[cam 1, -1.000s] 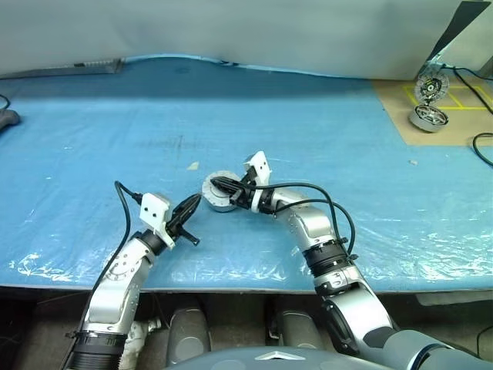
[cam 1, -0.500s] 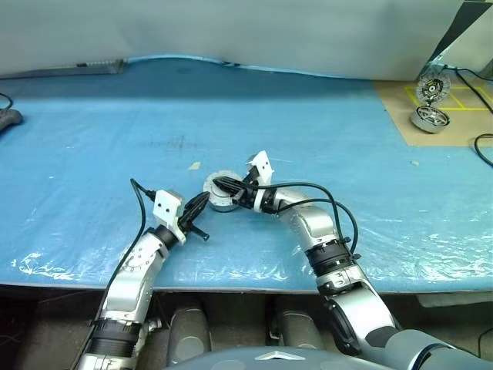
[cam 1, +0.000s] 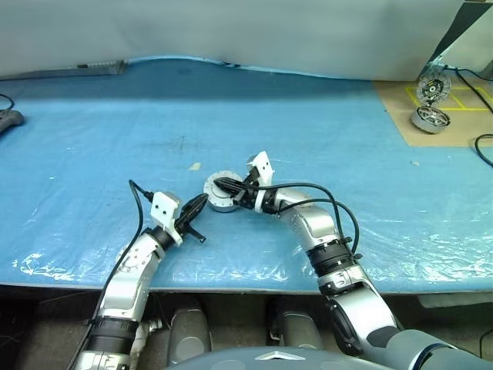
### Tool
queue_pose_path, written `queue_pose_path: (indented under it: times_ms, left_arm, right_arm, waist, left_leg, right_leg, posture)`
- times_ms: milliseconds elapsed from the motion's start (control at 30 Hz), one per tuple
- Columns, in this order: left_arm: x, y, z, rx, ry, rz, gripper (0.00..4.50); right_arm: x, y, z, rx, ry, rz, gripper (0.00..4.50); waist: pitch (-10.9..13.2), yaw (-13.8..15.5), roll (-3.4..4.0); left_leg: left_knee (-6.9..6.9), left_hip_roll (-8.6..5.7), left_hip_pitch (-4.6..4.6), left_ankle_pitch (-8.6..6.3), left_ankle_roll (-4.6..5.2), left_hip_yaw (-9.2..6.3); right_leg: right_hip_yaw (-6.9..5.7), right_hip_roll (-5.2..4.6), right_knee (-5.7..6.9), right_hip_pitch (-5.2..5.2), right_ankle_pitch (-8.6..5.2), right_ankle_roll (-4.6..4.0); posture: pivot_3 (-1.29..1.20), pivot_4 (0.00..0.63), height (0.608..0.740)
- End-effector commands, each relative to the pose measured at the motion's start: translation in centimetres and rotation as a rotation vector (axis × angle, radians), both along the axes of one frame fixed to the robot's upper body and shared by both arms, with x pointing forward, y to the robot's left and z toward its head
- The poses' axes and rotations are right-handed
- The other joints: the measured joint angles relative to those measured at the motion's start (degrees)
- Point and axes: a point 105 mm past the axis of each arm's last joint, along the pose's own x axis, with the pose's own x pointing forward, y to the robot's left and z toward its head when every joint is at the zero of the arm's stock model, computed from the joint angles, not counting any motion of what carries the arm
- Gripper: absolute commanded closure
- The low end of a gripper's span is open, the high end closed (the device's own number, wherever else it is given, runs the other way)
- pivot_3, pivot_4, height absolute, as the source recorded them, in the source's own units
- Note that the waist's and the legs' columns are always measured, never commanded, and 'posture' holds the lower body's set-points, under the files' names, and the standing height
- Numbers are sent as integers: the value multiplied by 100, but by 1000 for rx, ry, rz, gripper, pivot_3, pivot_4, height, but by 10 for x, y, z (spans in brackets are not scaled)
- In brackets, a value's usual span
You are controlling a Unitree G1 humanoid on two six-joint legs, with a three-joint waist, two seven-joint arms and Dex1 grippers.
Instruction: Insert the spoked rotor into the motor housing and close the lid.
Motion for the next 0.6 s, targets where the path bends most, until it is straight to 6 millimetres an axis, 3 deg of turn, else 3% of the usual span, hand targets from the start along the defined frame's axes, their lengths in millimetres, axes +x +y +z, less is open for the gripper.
queue_pose_path:
  times_ms: [33, 200, 367, 567, 600]
  left_arm:
    - [-9, 5, 13, -4, -42, -2, 4475]
    - [-21, 17, 6, 15, -23, 0, 4475]
    - [-21, 22, -2, 16, -16, 10, 4475]
    - [-20, 28, -21, 17, 1, 18, 4475]
    - [-20, 29, -25, 17, 3, 19, 4500]
  right_arm:
    - [-2, -1, 14, 33, -36, -2, 4500]
    - [-2, 0, 22, 48, -54, -6, 4500]
    - [-5, -3, 35, 33, -129, -19, 4500]
    - [-13, -9, 47, -159, -283, -43, 4500]
    - [-15, -8, 47, -181, -278, -38, 4203]
  waist:
    - [0, -3, 0]
    - [0, -12, 0]
    - [1, 2, 1]
    - [0, -1, 0]
    - [0, 0, 0]
  left_leg:
    - [0, 0, 0, 0, 0, 0]
    - [-4, 1, -3, 0, 0, 0]
    - [-9, 0, -13, 0, 0, 2]
    - [-20, -2, -12, 0, -1, 3]
    - [-21, -2, -10, 0, -2, 3]
  right_leg:
    - [0, 0, 0, -1, 0, 0]
    - [0, 2, -1, -7, 0, 0]
    - [0, 2, -9, -15, 0, 1]
    - [0, 2, -19, -14, 1, 4]
    - [0, 4, -19, -14, 1, 4]
  posture:
    - [0, 150, 740]
    - [0, 150, 740]
    - [0, 150, 740]
    - [0, 150, 740]
    - [0, 150, 740]
